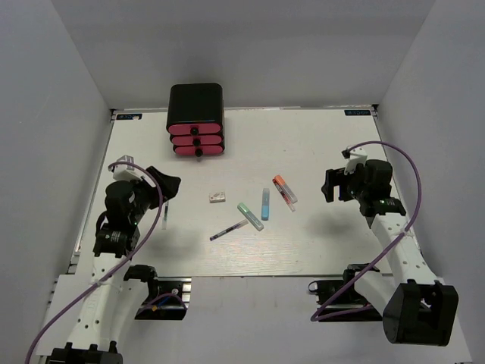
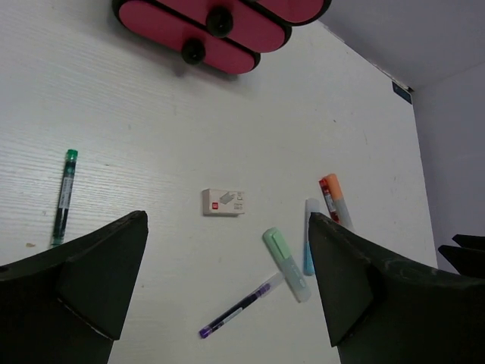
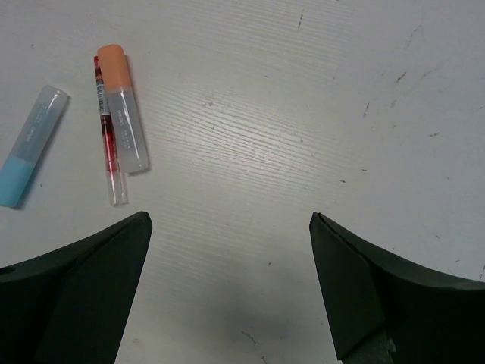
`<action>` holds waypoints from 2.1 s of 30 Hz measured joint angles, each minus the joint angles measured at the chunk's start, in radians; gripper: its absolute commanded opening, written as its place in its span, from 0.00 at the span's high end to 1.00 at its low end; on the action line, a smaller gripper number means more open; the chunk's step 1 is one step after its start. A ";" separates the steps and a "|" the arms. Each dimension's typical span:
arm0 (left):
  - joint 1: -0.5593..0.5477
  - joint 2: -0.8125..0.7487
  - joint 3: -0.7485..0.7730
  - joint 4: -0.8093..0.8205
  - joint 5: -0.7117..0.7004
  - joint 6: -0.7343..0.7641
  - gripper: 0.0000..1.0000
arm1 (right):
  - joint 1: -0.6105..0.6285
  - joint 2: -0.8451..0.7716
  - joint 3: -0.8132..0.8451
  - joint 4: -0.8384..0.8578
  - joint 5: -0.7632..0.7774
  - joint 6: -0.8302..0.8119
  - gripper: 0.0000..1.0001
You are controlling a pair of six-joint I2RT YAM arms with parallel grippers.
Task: Sort the stationery into containers
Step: Open the drawer in the storage box.
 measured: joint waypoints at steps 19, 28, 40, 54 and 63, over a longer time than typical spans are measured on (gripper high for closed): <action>-0.008 0.397 -0.019 0.344 0.191 -0.036 0.39 | 0.001 0.120 0.063 -0.185 -0.301 -0.380 0.35; -0.023 0.707 0.182 0.404 0.199 -0.024 0.26 | 0.001 0.150 0.046 -0.118 -0.386 -0.322 0.53; -0.064 1.051 0.573 0.385 0.082 0.095 0.38 | 0.037 0.222 0.047 -0.035 -0.394 -0.263 0.53; -0.080 1.188 0.728 0.302 -0.012 0.152 0.51 | 0.043 0.246 0.050 -0.002 -0.391 -0.257 0.53; -0.094 1.211 0.762 0.284 -0.032 0.153 0.93 | 0.055 0.274 0.061 0.010 -0.391 -0.257 0.53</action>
